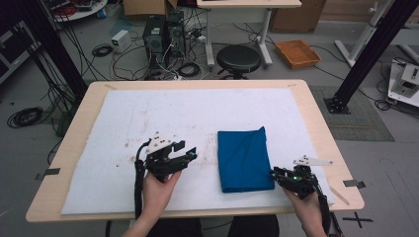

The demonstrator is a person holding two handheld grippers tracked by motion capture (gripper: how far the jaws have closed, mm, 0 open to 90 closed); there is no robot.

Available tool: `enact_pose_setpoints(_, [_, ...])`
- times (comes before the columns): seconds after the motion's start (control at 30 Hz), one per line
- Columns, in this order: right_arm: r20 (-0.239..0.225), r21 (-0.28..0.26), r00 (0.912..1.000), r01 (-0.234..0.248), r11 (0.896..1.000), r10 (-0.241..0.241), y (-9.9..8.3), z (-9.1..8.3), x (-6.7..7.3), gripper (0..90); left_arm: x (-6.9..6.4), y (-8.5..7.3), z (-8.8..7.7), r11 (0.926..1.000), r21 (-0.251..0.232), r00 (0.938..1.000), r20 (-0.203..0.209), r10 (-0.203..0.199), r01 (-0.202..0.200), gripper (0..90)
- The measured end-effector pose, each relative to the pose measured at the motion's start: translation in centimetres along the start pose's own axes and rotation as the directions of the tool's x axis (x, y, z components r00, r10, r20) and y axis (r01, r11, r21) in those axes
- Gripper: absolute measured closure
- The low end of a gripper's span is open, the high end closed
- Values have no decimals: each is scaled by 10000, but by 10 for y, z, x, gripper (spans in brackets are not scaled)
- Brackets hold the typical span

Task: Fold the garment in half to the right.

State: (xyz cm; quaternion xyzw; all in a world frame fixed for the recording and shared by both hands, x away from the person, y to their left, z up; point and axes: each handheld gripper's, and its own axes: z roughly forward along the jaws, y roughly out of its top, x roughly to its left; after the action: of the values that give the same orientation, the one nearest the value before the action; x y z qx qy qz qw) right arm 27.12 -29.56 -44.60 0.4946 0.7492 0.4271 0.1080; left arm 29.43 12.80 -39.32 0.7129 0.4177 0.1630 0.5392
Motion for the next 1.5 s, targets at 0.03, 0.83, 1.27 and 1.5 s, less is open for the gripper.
enact_pose_setpoints(0.03, [-3, 66, 10000, 5, 10000, -5, -2, 0, 0, 853, 3, -1, -2, 10000, -7, 9999, -63, -84, 84, 482])
enact_pose_setpoints(0.83, [12, 98, 10000, 72, 9999, -72, -15, -13, 5, 900, 16, -6, -13, 9996, 22, 9992, -271, -296, 296, 482])
enact_pose_setpoints(1.27, [393, -366, 9992, 2, 9993, 12, -2, -20, -4, 750, 22, -7, -12, 9998, 17, 9993, -334, -190, 190, 470])
enact_pose_setpoints(1.5, [701, -1190, 9974, 226, 9926, -143, 60, 13, -21, 721, 32, -7, -11, 9999, -4, 9986, -512, -103, 103, 433])
